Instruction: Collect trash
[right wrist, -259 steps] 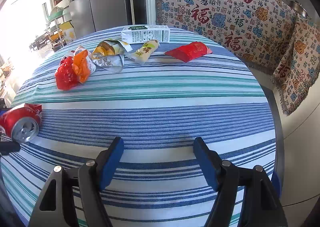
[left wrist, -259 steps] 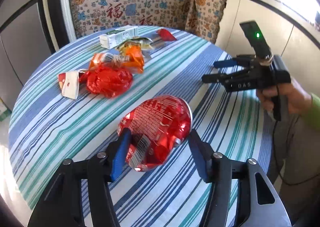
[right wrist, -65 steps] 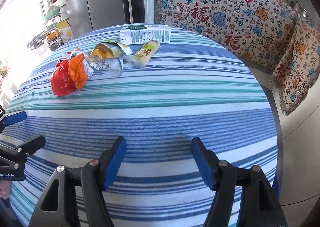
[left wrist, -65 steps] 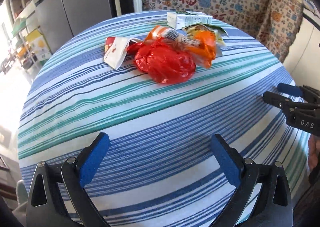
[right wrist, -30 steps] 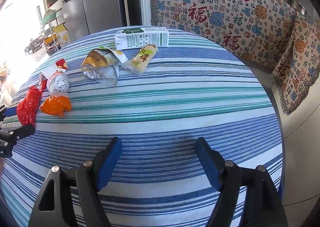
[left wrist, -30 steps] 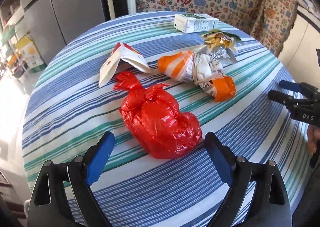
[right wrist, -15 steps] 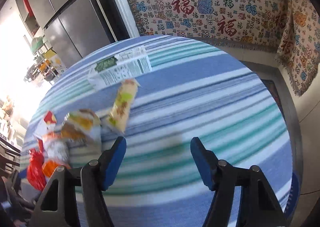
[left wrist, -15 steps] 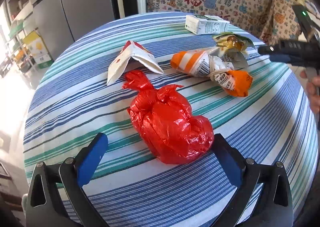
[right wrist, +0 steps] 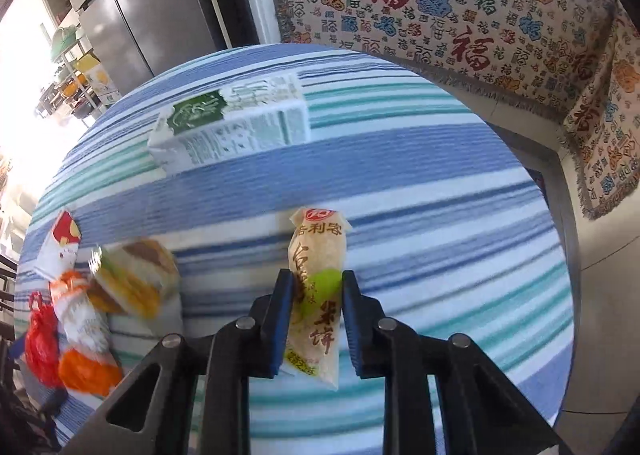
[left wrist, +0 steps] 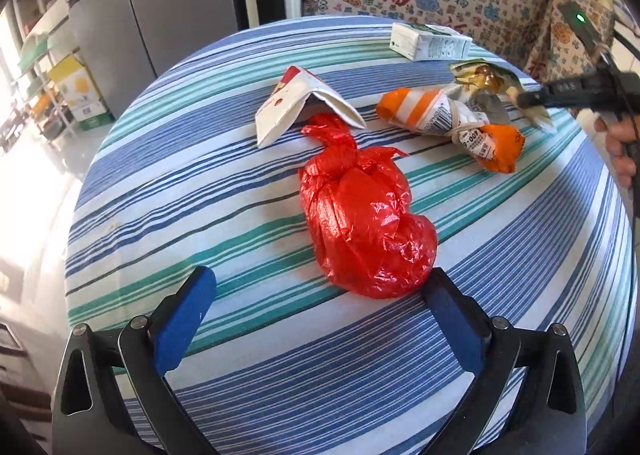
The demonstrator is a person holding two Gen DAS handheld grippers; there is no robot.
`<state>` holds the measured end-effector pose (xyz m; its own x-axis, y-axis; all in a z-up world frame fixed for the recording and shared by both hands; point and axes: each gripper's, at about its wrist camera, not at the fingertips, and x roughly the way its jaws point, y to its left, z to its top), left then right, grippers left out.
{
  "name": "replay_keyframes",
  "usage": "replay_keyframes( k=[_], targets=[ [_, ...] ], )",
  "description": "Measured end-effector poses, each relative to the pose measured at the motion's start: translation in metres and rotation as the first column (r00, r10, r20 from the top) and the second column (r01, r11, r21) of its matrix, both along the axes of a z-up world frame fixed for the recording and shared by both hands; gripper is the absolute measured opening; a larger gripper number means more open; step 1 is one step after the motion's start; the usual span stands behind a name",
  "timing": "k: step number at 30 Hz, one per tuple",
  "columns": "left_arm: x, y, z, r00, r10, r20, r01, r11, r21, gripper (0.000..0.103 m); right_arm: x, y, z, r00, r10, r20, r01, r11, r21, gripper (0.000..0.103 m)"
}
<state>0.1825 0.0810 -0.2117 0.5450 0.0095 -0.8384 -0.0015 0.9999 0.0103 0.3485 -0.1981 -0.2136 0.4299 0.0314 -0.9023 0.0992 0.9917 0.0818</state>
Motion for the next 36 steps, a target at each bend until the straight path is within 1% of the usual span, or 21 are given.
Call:
replay_keyframes(
  k=[2,4,5,6,7,8,10,11,12,13,16,18,23,25,28,30,31,32,34,35,36],
  targets=[
    [-0.001,0.005,0.000,1.000,0.017,-0.002,-0.017,1.000,-0.001,0.103,-0.033,-0.005,0.003,1.000,0.002,0.021,-0.002,1.000,-0.009,0.024],
    [-0.003,0.006,0.000,1.000,0.020,0.001,-0.020,1.000,-0.001,0.103,-0.062,0.000,0.004,0.998,0.020,0.058,-0.019,0.999,-0.033,0.025],
    [-0.004,0.006,-0.001,1.000,0.021,0.006,-0.021,1.000,-0.001,0.103,-0.074,0.003,0.002,0.997,0.023,0.070,-0.021,0.999,-0.026,0.028],
    [-0.004,0.006,-0.001,1.000,0.023,0.012,-0.023,1.000,-0.001,0.103,-0.084,0.004,-0.001,0.997,0.021,0.076,-0.020,1.000,-0.011,0.047],
    [-0.005,0.006,-0.001,0.999,0.025,0.020,-0.025,1.000,-0.001,0.103,-0.092,0.006,-0.002,0.995,0.019,0.103,-0.019,1.000,-0.004,0.066],
    [-0.006,0.006,-0.002,0.999,0.031,0.034,-0.031,1.000,-0.002,0.103,-0.097,0.010,-0.004,0.994,0.021,0.108,-0.019,1.000,-0.022,0.070],
    [-0.009,0.004,-0.003,0.998,0.045,0.042,-0.045,0.999,-0.001,0.103,-0.098,0.020,-0.006,0.994,0.059,0.096,-0.049,0.994,-0.099,0.071],
    [-0.008,0.004,-0.003,0.998,0.050,0.044,-0.050,0.999,-0.001,0.103,-0.098,0.022,-0.005,0.993,0.068,0.098,-0.058,0.994,-0.097,0.071],
    [-0.007,0.005,-0.003,0.998,0.055,0.044,-0.055,0.998,-0.001,0.103,-0.098,0.021,-0.006,0.993,0.061,0.099,-0.053,0.996,-0.078,0.073],
    [-0.006,0.005,-0.002,0.997,0.060,0.044,-0.060,0.998,-0.001,0.103,-0.097,0.021,-0.007,0.993,0.061,0.103,-0.053,0.996,-0.076,0.078],
    [-0.003,0.004,-0.002,0.997,0.073,0.041,-0.073,0.997,0.005,0.103,-0.097,0.024,-0.011,0.989,0.031,0.143,-0.019,0.996,-0.086,0.082],
    [-0.001,0.004,-0.002,0.997,0.073,0.038,-0.073,0.997,-0.004,0.103,-0.096,0.025,-0.012,0.987,0.012,0.160,0.003,0.996,-0.093,0.084],
    [-0.004,0.005,-0.003,0.997,0.068,0.040,-0.068,0.998,-0.008,0.103,-0.086,0.024,-0.013,0.987,-0.011,0.158,0.026,0.995,-0.093,0.090],
    [-0.003,0.004,-0.002,0.997,0.065,0.037,-0.064,0.998,-0.006,0.103,-0.081,0.021,-0.013,0.988,-0.013,0.154,0.026,0.996,-0.084,0.093],
    [-0.006,0.006,0.000,0.999,0.041,0.023,-0.041,0.999,-0.016,0.102,-0.082,0.015,-0.011,0.989,0.002,0.145,0.007,0.998,-0.063,0.092],
    [-0.013,0.009,0.004,0.999,0.022,0.024,-0.020,0.998,-0.057,0.102,-0.085,0.006,-0.004,0.992,0.001,0.128,-0.002,1.000,0.007,0.090],
    [-0.016,0.011,0.009,0.999,0.009,0.038,-0.005,0.995,-0.097,0.102,-0.087,0.003,0.002,0.992,0.007,0.130,-0.012,0.999,0.038,0.086],
    [-0.017,0.012,0.013,0.999,0.002,0.054,0.005,0.992,-0.130,0.102,-0.090,0.001,0.008,0.991,0.021,0.129,-0.028,0.998,0.053,0.084],
    [-0.012,0.013,0.020,0.997,0.003,0.075,0.011,0.983,-0.181,0.102,-0.094,0.001,0.015,0.991,0.056,0.119,-0.062,0.997,0.045,0.082],
    [-0.006,0.011,0.020,0.997,0.004,0.071,0.011,0.980,-0.198,0.102,-0.095,0.002,0.017,0.991,0.068,0.114,-0.072,0.997,0.038,0.082],
    [0.002,0.008,0.019,0.998,0.005,0.059,0.007,0.980,-0.198,0.102,-0.095,0.002,0.017,0.991,0.070,0.110,-0.075,0.996,0.039,0.078]
  ],
)
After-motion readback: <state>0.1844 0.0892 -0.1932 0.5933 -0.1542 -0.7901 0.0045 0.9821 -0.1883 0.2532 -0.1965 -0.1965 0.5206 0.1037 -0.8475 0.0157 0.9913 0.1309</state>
